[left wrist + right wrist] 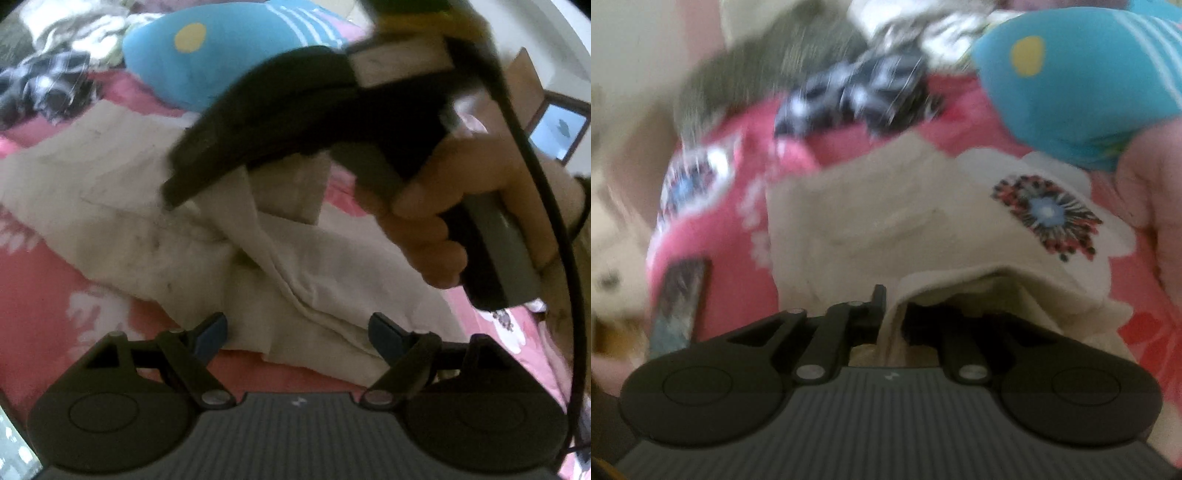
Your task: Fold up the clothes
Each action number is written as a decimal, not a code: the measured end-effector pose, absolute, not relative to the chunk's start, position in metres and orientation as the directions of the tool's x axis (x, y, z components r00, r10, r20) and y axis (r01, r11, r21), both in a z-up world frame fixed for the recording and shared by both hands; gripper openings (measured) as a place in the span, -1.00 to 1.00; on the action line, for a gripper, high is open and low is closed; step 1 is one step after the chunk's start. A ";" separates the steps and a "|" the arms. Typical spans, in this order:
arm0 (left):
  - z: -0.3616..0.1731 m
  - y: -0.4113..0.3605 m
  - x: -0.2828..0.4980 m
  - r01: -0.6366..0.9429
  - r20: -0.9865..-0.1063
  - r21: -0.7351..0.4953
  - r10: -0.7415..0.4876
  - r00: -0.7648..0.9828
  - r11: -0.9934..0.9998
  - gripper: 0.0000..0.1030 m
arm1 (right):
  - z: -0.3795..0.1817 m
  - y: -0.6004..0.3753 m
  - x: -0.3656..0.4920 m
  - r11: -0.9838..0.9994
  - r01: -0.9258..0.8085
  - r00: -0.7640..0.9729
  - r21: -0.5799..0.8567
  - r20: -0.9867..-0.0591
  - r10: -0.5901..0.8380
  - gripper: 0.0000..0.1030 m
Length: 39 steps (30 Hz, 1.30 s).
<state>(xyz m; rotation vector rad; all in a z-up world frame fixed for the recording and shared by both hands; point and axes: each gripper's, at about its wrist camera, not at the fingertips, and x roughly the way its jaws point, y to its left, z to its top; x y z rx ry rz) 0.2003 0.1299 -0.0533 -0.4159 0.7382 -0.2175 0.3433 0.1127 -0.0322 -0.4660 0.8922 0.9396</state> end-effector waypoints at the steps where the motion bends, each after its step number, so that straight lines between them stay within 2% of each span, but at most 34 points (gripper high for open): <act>1: -0.053 0.131 0.198 0.042 -0.605 -0.445 -0.335 0.722 0.895 0.64 | -0.035 0.122 0.341 0.512 -0.859 0.264 0.011 -0.847 0.462 -0.44; 4: -0.055 0.133 0.195 0.024 -0.610 -0.458 -0.333 0.719 0.889 0.64 | -0.036 0.139 0.333 0.456 -0.890 0.210 -0.009 -0.896 0.392 0.15; 5: -0.056 0.134 0.194 0.018 -0.612 -0.461 -0.333 0.717 0.887 0.64 | -0.034 0.144 0.328 0.440 -0.898 0.207 -0.027 -0.907 0.368 0.28; 11: -0.055 0.142 0.189 0.006 -0.602 -0.474 -0.329 0.727 0.881 0.64 | -0.015 0.127 0.302 0.424 -0.898 0.255 -0.116 -0.923 0.288 0.66; 14: -0.054 0.142 0.188 0.020 -0.593 -0.485 -0.346 0.727 0.874 0.65 | 0.004 0.089 0.294 0.497 -0.860 0.297 -0.116 -0.905 0.303 0.67; 18: -0.059 0.137 0.181 0.057 -0.569 -0.540 -0.414 0.710 0.840 0.65 | 0.026 0.017 0.289 0.648 -0.761 0.343 -0.029 -0.866 0.365 0.69; 21: -0.063 0.126 0.179 0.075 -0.553 -0.575 -0.455 0.698 0.815 0.68 | 0.026 -0.053 0.283 0.766 -0.635 0.383 0.103 -0.819 0.427 0.72; 24: -0.072 0.116 0.180 0.069 -0.551 -0.611 -0.487 0.677 0.788 0.69 | 0.009 -0.130 0.279 0.846 -0.443 0.427 0.298 -0.759 0.491 0.73; 27: -0.082 0.110 0.181 0.038 -0.555 -0.648 -0.505 0.661 0.761 0.69 | -0.027 -0.199 0.274 0.830 -0.221 0.463 0.513 -0.693 0.552 0.73; 31: -0.088 0.105 0.174 0.021 -0.542 -0.648 -0.480 0.690 0.761 0.72 | -0.078 -0.245 0.270 0.740 -0.039 0.481 0.672 -0.636 0.603 0.66; 34: -0.094 0.108 0.179 -0.002 -0.513 -0.684 -0.480 0.711 0.729 0.74 | -0.109 -0.250 0.274 0.683 0.007 0.463 0.730 -0.608 0.645 0.49; 39: -0.099 0.110 0.191 -0.032 -0.479 -0.711 -0.451 0.753 0.702 0.72 | -0.129 -0.243 0.291 0.624 -0.038 0.454 0.781 -0.543 0.706 0.48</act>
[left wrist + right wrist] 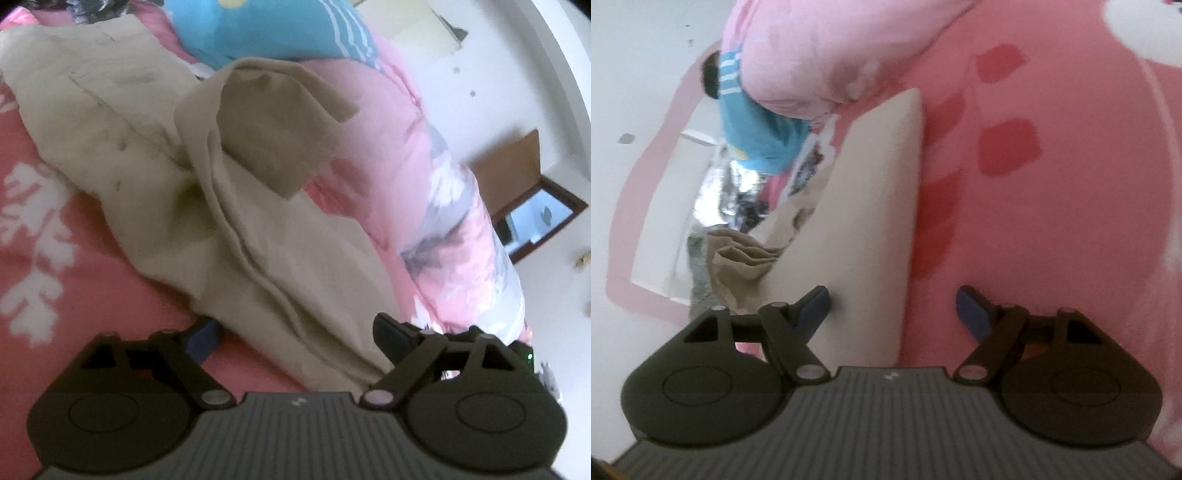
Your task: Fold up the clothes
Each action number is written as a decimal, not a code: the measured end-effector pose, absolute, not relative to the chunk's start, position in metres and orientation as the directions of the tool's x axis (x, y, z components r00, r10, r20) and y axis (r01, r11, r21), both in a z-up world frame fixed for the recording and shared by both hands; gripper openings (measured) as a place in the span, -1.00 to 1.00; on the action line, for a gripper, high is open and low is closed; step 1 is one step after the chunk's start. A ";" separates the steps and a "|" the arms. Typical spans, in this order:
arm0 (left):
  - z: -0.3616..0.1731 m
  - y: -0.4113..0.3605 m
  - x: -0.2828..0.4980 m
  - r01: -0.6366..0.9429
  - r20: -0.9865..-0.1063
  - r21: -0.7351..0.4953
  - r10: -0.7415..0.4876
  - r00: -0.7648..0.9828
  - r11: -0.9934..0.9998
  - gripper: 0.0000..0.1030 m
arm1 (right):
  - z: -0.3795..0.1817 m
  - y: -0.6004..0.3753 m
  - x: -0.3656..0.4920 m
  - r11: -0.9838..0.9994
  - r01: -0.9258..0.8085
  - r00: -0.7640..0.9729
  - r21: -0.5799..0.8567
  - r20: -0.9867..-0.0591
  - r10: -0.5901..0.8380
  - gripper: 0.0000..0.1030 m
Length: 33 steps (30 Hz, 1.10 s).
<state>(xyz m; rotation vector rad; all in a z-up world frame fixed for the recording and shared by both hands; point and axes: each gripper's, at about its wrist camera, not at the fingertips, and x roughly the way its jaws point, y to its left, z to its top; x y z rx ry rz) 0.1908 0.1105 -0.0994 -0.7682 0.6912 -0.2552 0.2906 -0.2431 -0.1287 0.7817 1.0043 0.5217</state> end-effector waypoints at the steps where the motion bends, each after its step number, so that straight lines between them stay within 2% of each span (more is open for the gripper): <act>1: -0.100 0.110 0.193 -0.035 -0.475 -0.712 -0.444 0.760 0.702 0.72 | -0.130 -0.242 0.294 0.613 -0.047 0.450 0.788 -0.532 0.718 0.48; 3: -0.101 0.107 0.198 -0.039 -0.470 -0.710 -0.431 0.770 0.703 0.72 | -0.133 -0.239 0.301 0.590 -0.067 0.441 0.804 -0.507 0.740 0.47; 6: -0.102 0.101 0.204 -0.039 -0.465 -0.697 -0.409 0.785 0.716 0.73 | -0.137 -0.236 0.311 0.552 -0.087 0.429 0.829 -0.469 0.772 0.29; 8: -0.102 0.098 0.206 -0.043 -0.457 -0.693 -0.392 0.798 0.720 0.72 | -0.143 -0.232 0.317 0.520 -0.092 0.421 0.849 -0.440 0.793 -0.03; 9: -0.102 0.096 0.208 -0.047 -0.455 -0.690 -0.382 0.804 0.723 0.70 | -0.147 -0.229 0.320 0.508 -0.092 0.418 0.856 -0.430 0.800 -0.10; 10: -0.101 0.093 0.209 -0.054 -0.457 -0.681 -0.367 0.811 0.730 0.59 | -0.150 -0.225 0.323 0.498 -0.093 0.415 0.862 -0.421 0.806 -0.25; 12: -0.102 0.087 0.214 -0.082 -0.482 -0.643 -0.319 0.816 0.762 0.21 | -0.155 -0.219 0.326 0.485 -0.100 0.414 0.869 -0.407 0.814 -0.44; 13: -0.102 0.084 0.215 -0.093 -0.495 -0.622 -0.299 0.816 0.777 -0.09 | -0.155 -0.217 0.325 0.481 -0.103 0.419 0.871 -0.401 0.815 -0.53; 16: -0.099 0.079 0.216 -0.093 -0.518 -0.591 -0.288 0.806 0.801 -0.43 | -0.153 -0.214 0.319 0.479 -0.116 0.441 0.870 -0.387 0.810 -0.71; 17: -0.096 0.078 0.215 -0.089 -0.525 -0.584 -0.291 0.800 0.807 -0.47 | -0.149 -0.214 0.315 0.478 -0.127 0.451 0.869 -0.378 0.808 -0.77; 20: -0.084 0.071 0.207 -0.077 -0.546 -0.543 -0.282 0.789 0.836 -0.55 | -0.133 -0.214 0.301 0.472 -0.182 0.480 0.862 -0.341 0.808 -0.85; 25: -0.059 0.058 0.181 -0.053 -0.535 -0.551 -0.304 0.788 0.833 -0.59 | -0.113 -0.223 0.280 0.444 -0.231 0.494 0.866 -0.289 0.820 -0.87; 29: -0.045 0.025 0.157 0.006 -0.541 -0.542 -0.354 0.763 0.841 -0.60 | -0.101 -0.253 0.250 0.423 -0.250 0.520 0.871 -0.248 0.818 -0.87; 33: -0.043 -0.025 0.124 0.088 -0.559 -0.541 -0.436 0.706 0.836 -0.60 | -0.091 -0.299 0.203 0.448 -0.235 0.557 0.863 -0.258 0.789 -0.87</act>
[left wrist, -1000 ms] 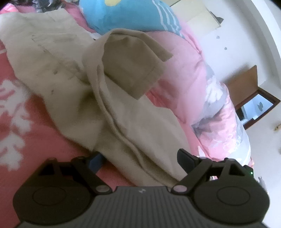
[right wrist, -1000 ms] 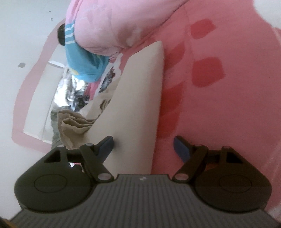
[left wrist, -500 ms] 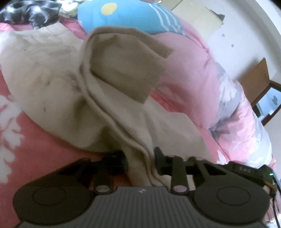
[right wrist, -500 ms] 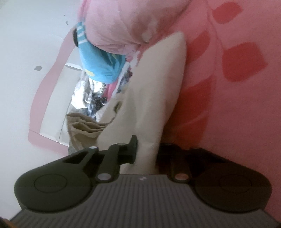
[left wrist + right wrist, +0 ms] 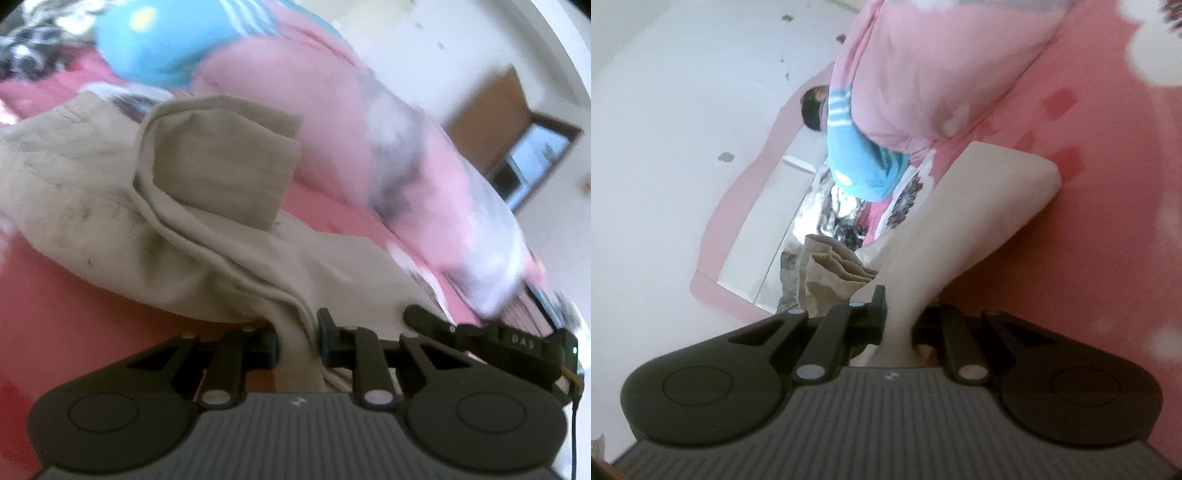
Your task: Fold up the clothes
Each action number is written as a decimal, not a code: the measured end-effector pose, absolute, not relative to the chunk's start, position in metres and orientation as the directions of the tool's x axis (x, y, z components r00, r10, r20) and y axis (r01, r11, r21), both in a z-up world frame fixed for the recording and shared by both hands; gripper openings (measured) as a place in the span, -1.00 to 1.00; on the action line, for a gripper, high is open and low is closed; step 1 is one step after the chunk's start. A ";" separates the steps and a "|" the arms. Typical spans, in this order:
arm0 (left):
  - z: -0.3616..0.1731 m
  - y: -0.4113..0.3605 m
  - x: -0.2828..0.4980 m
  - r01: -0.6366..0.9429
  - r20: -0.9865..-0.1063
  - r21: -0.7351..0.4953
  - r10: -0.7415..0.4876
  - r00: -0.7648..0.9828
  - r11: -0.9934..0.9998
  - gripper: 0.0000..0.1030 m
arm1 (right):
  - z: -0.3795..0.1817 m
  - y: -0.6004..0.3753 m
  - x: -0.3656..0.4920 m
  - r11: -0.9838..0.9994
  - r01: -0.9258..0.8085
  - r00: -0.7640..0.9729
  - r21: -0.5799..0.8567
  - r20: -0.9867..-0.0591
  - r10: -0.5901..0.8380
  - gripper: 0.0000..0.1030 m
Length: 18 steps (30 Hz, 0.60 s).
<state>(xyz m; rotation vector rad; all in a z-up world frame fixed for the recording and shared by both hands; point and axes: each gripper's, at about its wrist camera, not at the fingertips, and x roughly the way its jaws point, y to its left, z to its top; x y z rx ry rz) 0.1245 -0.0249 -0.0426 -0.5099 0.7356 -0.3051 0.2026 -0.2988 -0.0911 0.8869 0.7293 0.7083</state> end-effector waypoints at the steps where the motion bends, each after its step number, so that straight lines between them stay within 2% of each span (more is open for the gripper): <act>1: -0.044 -0.040 0.116 0.115 -0.561 -0.541 -0.459 0.689 0.833 -0.60 | -0.088 -0.313 0.188 0.460 -0.230 0.567 0.858 -0.265 0.779 -0.87; 8: -0.048 -0.146 0.065 0.332 -0.553 -0.569 -0.649 0.522 0.752 -0.61 | -0.057 -0.410 0.079 0.605 -0.198 0.668 0.771 -0.345 0.659 -0.87; 12: -0.062 -0.192 0.050 0.406 -0.565 -0.566 -0.696 0.443 0.718 -0.61 | -0.046 -0.456 0.028 0.687 -0.165 0.717 0.708 -0.393 0.576 -0.87; 15: -0.076 -0.207 0.045 0.426 -0.592 -0.540 -0.687 0.421 0.726 -0.59 | -0.062 -0.480 0.009 0.719 -0.110 0.732 0.686 -0.433 0.526 -0.86; 18: -0.086 -0.196 0.043 0.429 -0.592 -0.565 -0.708 0.384 0.705 -0.48 | -0.092 -0.496 0.004 0.714 -0.030 0.716 0.700 -0.483 0.503 -0.71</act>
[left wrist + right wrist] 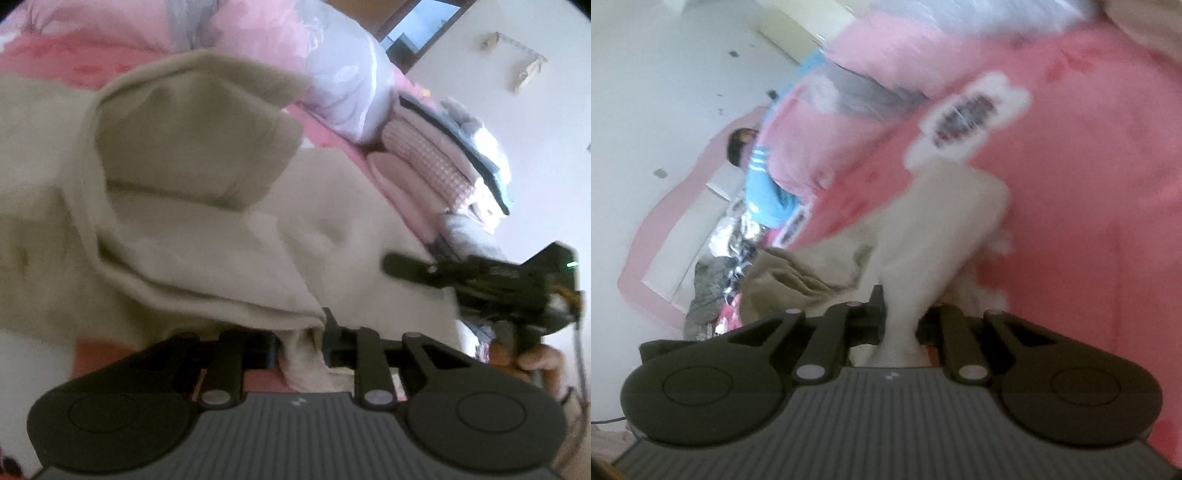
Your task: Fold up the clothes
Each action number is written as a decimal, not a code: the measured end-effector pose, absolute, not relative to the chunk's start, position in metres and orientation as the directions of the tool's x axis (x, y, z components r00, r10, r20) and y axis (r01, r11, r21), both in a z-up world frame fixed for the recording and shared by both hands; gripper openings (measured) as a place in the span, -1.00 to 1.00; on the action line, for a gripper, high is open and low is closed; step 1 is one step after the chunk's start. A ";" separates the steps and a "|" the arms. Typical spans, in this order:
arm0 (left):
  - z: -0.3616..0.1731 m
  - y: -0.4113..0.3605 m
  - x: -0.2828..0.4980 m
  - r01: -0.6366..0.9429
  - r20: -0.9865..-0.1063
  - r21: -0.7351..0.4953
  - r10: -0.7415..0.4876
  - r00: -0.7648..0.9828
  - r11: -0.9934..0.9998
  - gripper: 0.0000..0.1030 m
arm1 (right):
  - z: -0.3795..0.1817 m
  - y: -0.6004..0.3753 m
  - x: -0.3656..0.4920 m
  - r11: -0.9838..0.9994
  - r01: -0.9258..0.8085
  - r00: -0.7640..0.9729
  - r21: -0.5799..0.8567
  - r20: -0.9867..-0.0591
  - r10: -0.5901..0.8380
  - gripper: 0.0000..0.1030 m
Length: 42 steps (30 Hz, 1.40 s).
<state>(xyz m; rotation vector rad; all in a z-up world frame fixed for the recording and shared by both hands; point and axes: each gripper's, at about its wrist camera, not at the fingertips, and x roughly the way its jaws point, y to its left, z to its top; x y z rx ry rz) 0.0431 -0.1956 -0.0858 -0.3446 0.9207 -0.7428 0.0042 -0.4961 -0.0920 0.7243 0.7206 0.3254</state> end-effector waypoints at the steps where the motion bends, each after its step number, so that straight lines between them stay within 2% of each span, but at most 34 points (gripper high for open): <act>1: -0.087 -0.188 0.041 0.429 -0.588 -0.574 -0.716 0.377 0.698 -0.43 | -0.101 -0.499 0.003 0.710 0.016 0.712 0.704 -0.507 0.486 -0.53; 2: -0.085 -0.180 0.039 0.431 -0.584 -0.576 -0.719 0.377 0.695 -0.37 | -0.108 -0.500 0.002 0.700 0.061 0.708 0.711 -0.525 0.472 -0.33; 3: -0.084 -0.172 0.035 0.436 -0.580 -0.575 -0.721 0.380 0.692 -0.36 | -0.113 -0.502 -0.002 0.684 0.095 0.712 0.723 -0.530 0.461 -0.24; 8: -0.076 -0.146 0.017 0.463 -0.546 -0.595 -0.753 0.366 0.657 -0.30 | -0.111 -0.515 -0.034 0.626 0.211 0.779 0.751 -0.516 0.356 0.03; 11: -0.069 -0.143 0.010 0.501 -0.524 -0.576 -0.762 0.380 0.646 -0.26 | -0.107 -0.526 -0.046 0.582 0.252 0.818 0.773 -0.492 0.299 0.03; 15: -0.060 -0.145 0.003 0.558 -0.497 -0.532 -0.769 0.402 0.636 -0.24 | -0.110 -0.539 -0.033 0.512 0.247 0.844 0.823 -0.442 0.303 0.05; 22: -0.074 -0.185 0.032 0.610 -0.521 -0.471 -0.760 0.390 0.636 -0.24 | -0.122 -0.557 0.049 0.552 0.246 0.772 0.797 -0.506 0.386 0.13; 24: -0.079 -0.190 0.039 0.614 -0.522 -0.472 -0.762 0.384 0.632 -0.24 | -0.125 -0.561 0.065 0.549 0.215 0.752 0.808 -0.496 0.435 0.13; 25: -0.081 -0.191 0.042 0.618 -0.521 -0.472 -0.764 0.380 0.629 -0.22 | -0.124 -0.560 0.072 0.550 0.193 0.743 0.812 -0.488 0.459 0.13; 28: -0.087 -0.192 0.045 0.644 -0.512 -0.467 -0.779 0.363 0.606 -0.20 | -0.120 -0.547 0.087 0.565 0.122 0.713 0.816 -0.468 0.522 -0.18; 31: -0.091 -0.188 0.046 0.660 -0.503 -0.474 -0.795 0.340 0.582 -0.20 | -0.110 -0.524 0.087 0.618 0.059 0.722 0.784 -0.461 0.516 -0.18; 33: -0.094 -0.184 0.045 0.665 -0.503 -0.478 -0.799 0.329 0.574 -0.21 | -0.100 -0.508 0.082 0.674 0.008 0.743 0.739 -0.456 0.491 -0.30; 34: -0.094 -0.184 0.045 0.667 -0.504 -0.476 -0.800 0.327 0.573 -0.21 | -0.094 -0.500 0.078 0.704 -0.017 0.755 0.710 -0.452 0.474 -0.44; 35: -0.094 -0.184 0.045 0.669 -0.504 -0.473 -0.799 0.327 0.573 -0.21 | -0.088 -0.491 0.074 0.736 -0.040 0.769 0.676 -0.449 0.454 -0.55; 37: -0.093 -0.186 0.045 0.671 -0.507 -0.468 -0.797 0.329 0.575 -0.21 | -0.071 -0.467 0.060 0.819 -0.125 0.795 0.560 -0.438 0.421 -0.58; 42: -0.093 -0.187 0.045 0.672 -0.510 -0.464 -0.795 0.330 0.577 -0.21 | -0.050 -0.396 0.025 0.900 -0.380 0.799 0.213 -0.414 0.435 -0.54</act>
